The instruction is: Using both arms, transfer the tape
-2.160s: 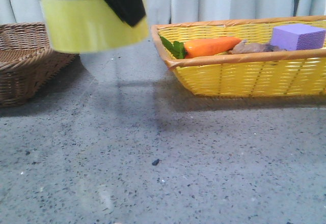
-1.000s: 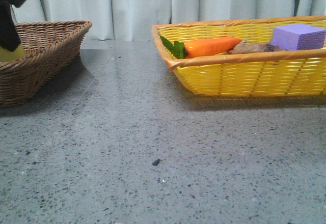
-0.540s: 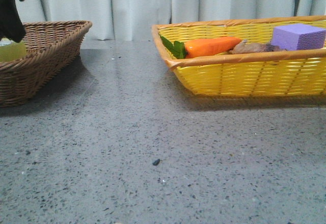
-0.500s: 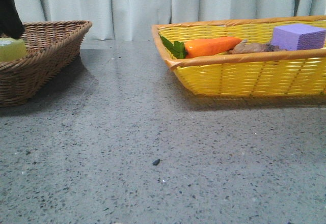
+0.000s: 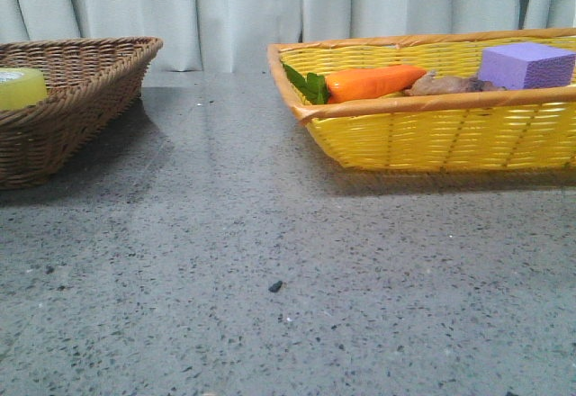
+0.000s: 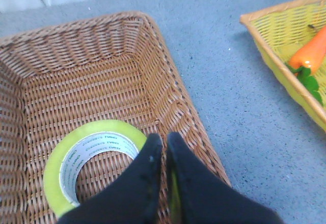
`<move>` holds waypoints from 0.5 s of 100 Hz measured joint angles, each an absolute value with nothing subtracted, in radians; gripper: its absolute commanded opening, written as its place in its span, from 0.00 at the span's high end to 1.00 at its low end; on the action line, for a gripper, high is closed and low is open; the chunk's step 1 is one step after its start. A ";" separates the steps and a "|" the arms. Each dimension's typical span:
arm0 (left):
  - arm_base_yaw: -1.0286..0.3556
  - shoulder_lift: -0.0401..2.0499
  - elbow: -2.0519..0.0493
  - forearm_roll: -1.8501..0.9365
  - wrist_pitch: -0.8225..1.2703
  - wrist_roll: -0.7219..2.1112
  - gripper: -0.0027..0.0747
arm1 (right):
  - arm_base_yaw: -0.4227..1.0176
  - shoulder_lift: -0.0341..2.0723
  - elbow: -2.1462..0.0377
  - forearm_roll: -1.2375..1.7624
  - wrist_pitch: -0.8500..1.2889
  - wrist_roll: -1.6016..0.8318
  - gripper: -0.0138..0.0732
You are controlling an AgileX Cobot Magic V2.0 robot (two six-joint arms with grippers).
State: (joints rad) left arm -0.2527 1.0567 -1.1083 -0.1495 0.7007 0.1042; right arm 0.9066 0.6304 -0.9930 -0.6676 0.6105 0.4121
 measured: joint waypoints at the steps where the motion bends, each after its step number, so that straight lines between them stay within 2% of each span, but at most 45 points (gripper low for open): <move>1: -0.253 1.045 -1.099 -0.149 0.698 0.104 0.99 | 0.907 0.619 -0.987 -0.672 0.611 0.417 0.92; 29: -0.253 0.798 -0.848 -0.152 0.560 0.104 0.99 | 0.907 0.414 -0.789 -0.822 0.610 0.591 0.92; 50: -0.252 0.594 -0.674 -0.154 0.507 0.104 0.99 | 0.907 0.288 -0.683 -0.870 0.620 0.618 0.92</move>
State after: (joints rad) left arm -0.2523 0.5939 -0.6736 -0.1537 0.5071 0.1042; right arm 0.9066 0.2885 -0.6831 -0.8696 0.6198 0.6182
